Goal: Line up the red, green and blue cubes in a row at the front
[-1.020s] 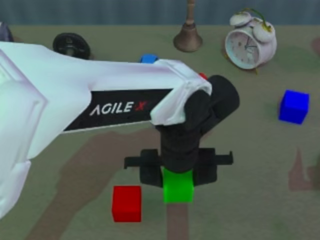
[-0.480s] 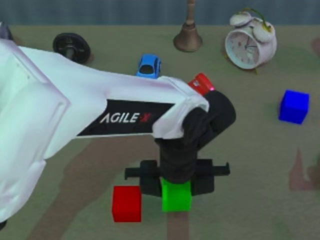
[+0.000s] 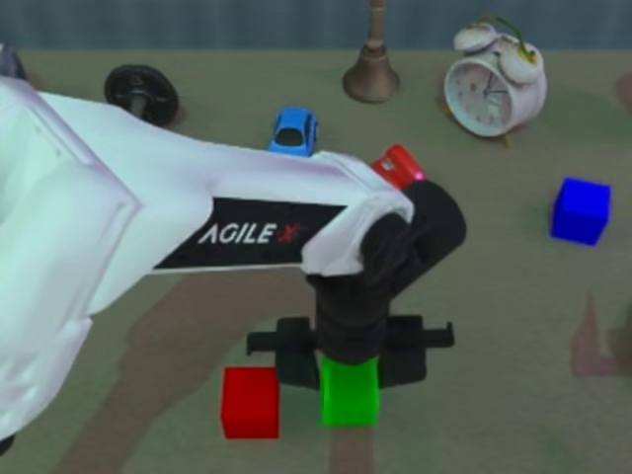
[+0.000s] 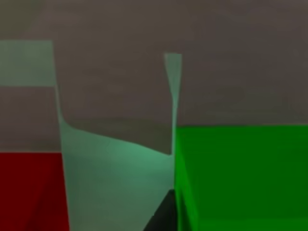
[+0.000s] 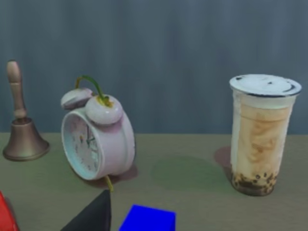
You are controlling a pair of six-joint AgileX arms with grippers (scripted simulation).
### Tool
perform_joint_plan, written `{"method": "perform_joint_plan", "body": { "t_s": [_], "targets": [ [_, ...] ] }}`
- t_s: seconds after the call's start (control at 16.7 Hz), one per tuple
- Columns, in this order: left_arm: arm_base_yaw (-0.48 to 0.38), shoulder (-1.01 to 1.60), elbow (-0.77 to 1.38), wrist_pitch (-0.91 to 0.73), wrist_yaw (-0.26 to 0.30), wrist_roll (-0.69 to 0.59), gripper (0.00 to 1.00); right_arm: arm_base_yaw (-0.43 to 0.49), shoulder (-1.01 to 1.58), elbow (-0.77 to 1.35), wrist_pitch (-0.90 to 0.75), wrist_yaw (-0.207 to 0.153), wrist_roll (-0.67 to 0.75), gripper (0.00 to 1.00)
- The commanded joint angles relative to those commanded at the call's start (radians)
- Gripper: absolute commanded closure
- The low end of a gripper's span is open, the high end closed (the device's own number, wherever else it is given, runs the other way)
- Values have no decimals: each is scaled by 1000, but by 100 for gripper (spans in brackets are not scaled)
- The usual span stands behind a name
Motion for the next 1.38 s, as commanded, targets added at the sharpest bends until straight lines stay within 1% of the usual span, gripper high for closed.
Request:
{"method": "perform_joint_plan", "body": {
  "t_s": [0.18,0.24,0.78,0.9,1.2,1.38],
  "targets": [
    [0,0,0,0,0,0,2,0,0,0,0,0,0,0],
    [0,0,0,0,0,0,0,0,0,0,0,0,0,0],
    [2,-1,3,-4,0,0,0,0,0,0,0,0,0,0],
    [3,-14,32,-42,-2,-1,0,0,0,0,0,0,0,0],
    [19,-83,139,-228,-1,-3,0,0,0,0,0,0,0,0],
    [22,-95,151,-245,-1,-2,0,0,0,0,0,0,0,0]
  ]
}}
